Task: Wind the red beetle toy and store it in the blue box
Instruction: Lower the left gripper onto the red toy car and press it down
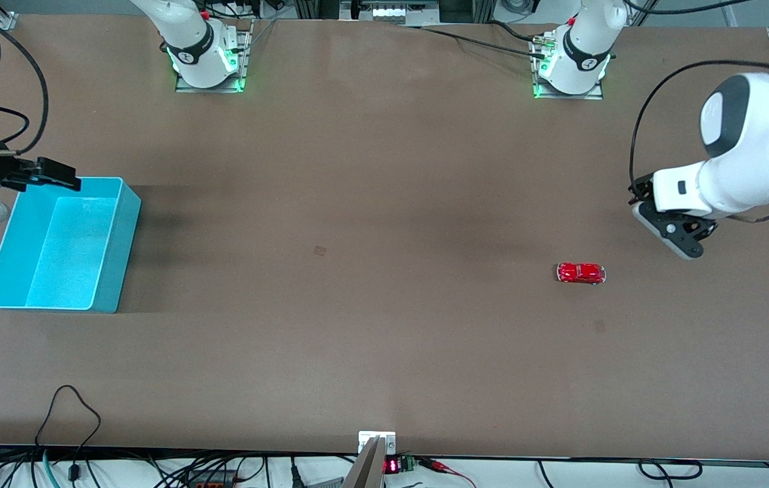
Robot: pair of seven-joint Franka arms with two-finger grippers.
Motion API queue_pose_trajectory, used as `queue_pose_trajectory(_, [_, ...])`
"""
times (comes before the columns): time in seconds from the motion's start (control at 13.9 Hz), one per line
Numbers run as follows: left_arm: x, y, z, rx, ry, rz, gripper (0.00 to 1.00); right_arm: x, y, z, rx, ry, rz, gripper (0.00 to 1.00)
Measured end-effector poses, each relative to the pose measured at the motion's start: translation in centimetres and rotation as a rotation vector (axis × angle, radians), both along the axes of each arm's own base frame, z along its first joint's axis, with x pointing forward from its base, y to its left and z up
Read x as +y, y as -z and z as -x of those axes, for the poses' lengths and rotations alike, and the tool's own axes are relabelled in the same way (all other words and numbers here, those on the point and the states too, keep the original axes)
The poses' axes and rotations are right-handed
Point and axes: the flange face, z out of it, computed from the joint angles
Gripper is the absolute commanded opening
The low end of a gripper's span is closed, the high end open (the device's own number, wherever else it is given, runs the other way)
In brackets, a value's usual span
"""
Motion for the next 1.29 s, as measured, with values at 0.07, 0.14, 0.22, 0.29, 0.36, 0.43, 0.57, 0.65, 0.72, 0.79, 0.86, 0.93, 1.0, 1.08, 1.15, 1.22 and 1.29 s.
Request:
queue_pose_trajectory(0.07, [-0.1, 1.5, -0.7, -0.024, 0.076, 0.011, 1.00, 0.2, 0.6, -0.2, 0.011, -0.003, 0.000, 1.00])
queue_pose_trajectory(0.14, [-0.2, 3.1, -1.3, -0.044, 0.161, 0.021, 1.00, 0.2, 1.1, -0.3, 0.022, -0.004, -0.001, 1.00])
queue_pose_trajectory(0.22, [-0.2, 4.5, -1.8, -0.058, 0.242, 0.029, 1.00, 0.2, 1.5, -0.3, 0.034, -0.004, -0.001, 1.00])
queue_pose_trajectory(0.29, [-0.3, 5.8, -2.2, -0.068, 0.314, 0.036, 1.00, 0.2, 1.7, -0.3, 0.043, -0.004, -0.002, 1.00])
queue_pose_trajectory(0.36, [-0.3, 7.0, -2.5, -0.076, 0.374, 0.041, 1.00, 0.2, 1.8, -0.3, 0.048, -0.004, -0.002, 1.00])
queue_pose_trajectory(0.43, [-0.4, 8.3, -2.8, -0.083, 0.418, 0.045, 1.00, 0.2, 1.7, -0.3, 0.049, -0.004, -0.002, 1.00])
queue_pose_trajectory(0.57, [-0.9, 10.9, -3.2, -0.092, 0.471, 0.054, 1.00, 0.3, 1.8, -0.2, 0.050, -0.004, -0.002, 1.00])
queue_pose_trajectory(0.65, [-1.7, 12.2, -3.3, -0.094, 0.500, 0.061, 1.00, 0.3, 1.8, -0.2, 0.051, -0.004, -0.002, 1.00])
queue_pose_trajectory(0.72, [-2.5, 13.4, -3.3, -0.098, 0.528, 0.068, 1.00, 0.3, 1.8, -0.2, 0.051, -0.004, -0.002, 1.00])
queue_pose_trajectory(0.79, [-3.0, 14.6, -3.3, -0.101, 0.552, 0.074, 1.00, 0.3, 1.8, -0.2, 0.052, -0.004, -0.002, 1.00])
queue_pose_trajectory(0.86, [-3.2, 15.7, -3.3, -0.104, 0.568, 0.077, 1.00, 0.3, 1.8, -0.2, 0.052, -0.004, -0.002, 1.00])
queue_pose_trajectory(0.93, [-3.2, 16.6, -3.2, -0.100, 0.577, 0.080, 1.00, 0.3, 1.8, -0.2, 0.052, -0.004, -0.002, 1.00])
queue_pose_trajectory(1.0, [-3.2, 17.2, -3.0, -0.091, 0.582, 0.084, 1.00, 0.3, 1.8, -0.2, 0.053, -0.005, -0.002, 1.00])
queue_pose_trajectory(1.08, [-3.1, 17.8, -2.6, -0.077, 0.586, 0.088, 1.00, 0.3, 1.8, -0.2, 0.053, -0.004, -0.002, 1.00])
queue_pose_trajectory(1.15, [-3.2, 18.5, -2.0, -0.065, 0.595, 0.093, 0.97, 0.3, 1.8, -0.2, 0.053, -0.004, -0.002, 1.00])
queue_pose_trajectory(1.22, [-3.5, 18.9, -1.6, -0.062, 0.603, 0.097, 0.89, 0.3, 1.8, -0.2, 0.053, -0.004, -0.002, 1.00])
queue_pose_trajectory(1.29, [-3.7, 19.2, -1.4, -0.062, 0.610, 0.100, 0.70, 0.3, 1.8, -0.2, 0.053, -0.004, -0.002, 1.00])
